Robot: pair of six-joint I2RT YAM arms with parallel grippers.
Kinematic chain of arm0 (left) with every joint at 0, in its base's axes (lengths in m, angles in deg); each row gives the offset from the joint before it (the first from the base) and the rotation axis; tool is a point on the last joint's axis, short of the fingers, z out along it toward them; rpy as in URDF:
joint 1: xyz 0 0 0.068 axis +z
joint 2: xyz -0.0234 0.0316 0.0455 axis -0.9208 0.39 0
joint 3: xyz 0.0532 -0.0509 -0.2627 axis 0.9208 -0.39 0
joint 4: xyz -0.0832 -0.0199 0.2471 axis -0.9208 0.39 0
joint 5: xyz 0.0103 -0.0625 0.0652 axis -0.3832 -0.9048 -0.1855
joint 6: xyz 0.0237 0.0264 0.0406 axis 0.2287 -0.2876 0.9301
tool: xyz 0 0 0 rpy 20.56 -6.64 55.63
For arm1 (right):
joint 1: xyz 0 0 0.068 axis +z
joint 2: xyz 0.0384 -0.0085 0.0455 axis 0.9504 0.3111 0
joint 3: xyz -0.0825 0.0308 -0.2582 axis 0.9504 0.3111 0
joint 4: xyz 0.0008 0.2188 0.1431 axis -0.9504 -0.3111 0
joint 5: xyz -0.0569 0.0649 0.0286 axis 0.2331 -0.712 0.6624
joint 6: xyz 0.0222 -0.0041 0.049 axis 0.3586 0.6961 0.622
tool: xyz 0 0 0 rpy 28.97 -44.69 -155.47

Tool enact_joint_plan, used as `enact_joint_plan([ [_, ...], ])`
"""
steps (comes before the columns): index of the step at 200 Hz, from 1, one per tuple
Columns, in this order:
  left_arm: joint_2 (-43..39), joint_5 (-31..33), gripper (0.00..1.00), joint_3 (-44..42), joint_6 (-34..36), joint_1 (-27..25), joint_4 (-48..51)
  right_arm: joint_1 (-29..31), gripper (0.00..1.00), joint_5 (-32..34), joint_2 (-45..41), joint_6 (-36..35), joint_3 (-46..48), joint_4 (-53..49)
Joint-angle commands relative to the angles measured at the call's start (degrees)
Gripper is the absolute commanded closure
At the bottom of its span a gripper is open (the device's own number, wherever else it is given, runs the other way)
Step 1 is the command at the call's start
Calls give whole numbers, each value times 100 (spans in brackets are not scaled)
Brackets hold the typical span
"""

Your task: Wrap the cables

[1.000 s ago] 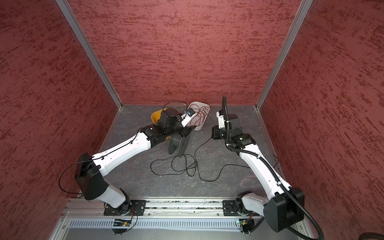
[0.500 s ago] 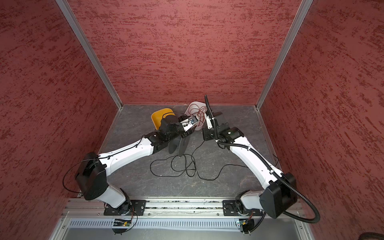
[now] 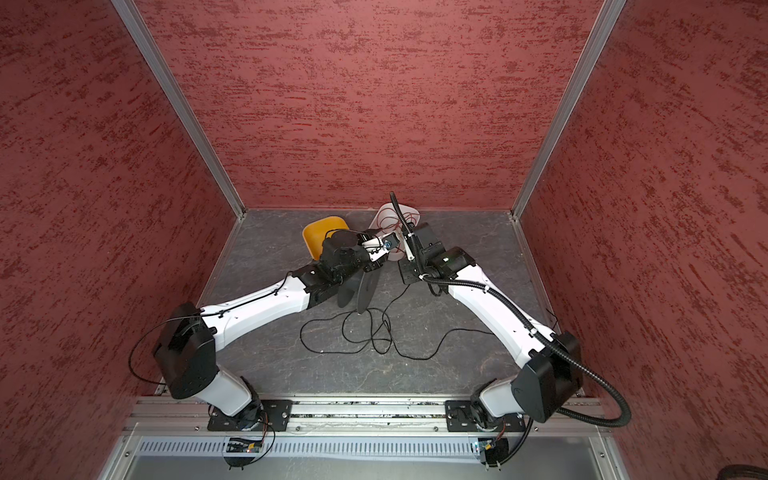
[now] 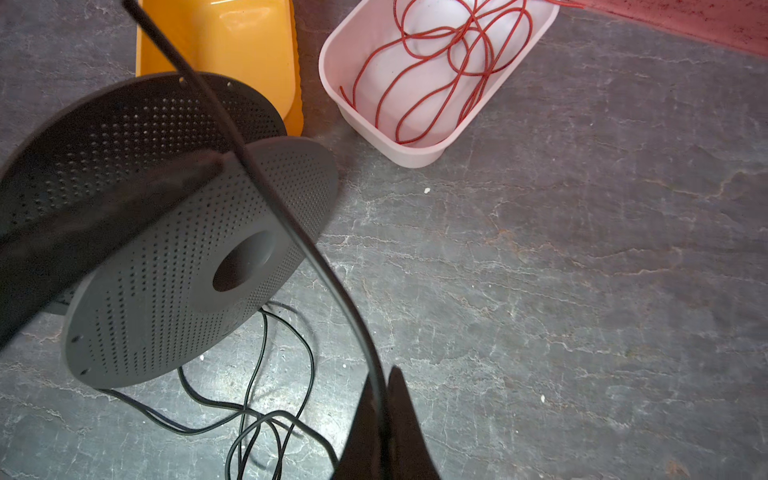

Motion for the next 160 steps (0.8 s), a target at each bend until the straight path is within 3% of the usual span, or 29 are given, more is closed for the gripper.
enact_joint_plan([
  [1,64,27,47,-11,64,-10,94,49,100,350,-71,-179,-264,-160],
  [66,-22,-363,44,-125,47,13,399,104,100,550,-2,-398,-497,-487],
  [127,170,-279,44,25,66,2,292,286,100,418,78,-564,-664,-676],
  [160,297,-271,49,47,38,-12,277,372,100,476,244,-575,-741,-657],
])
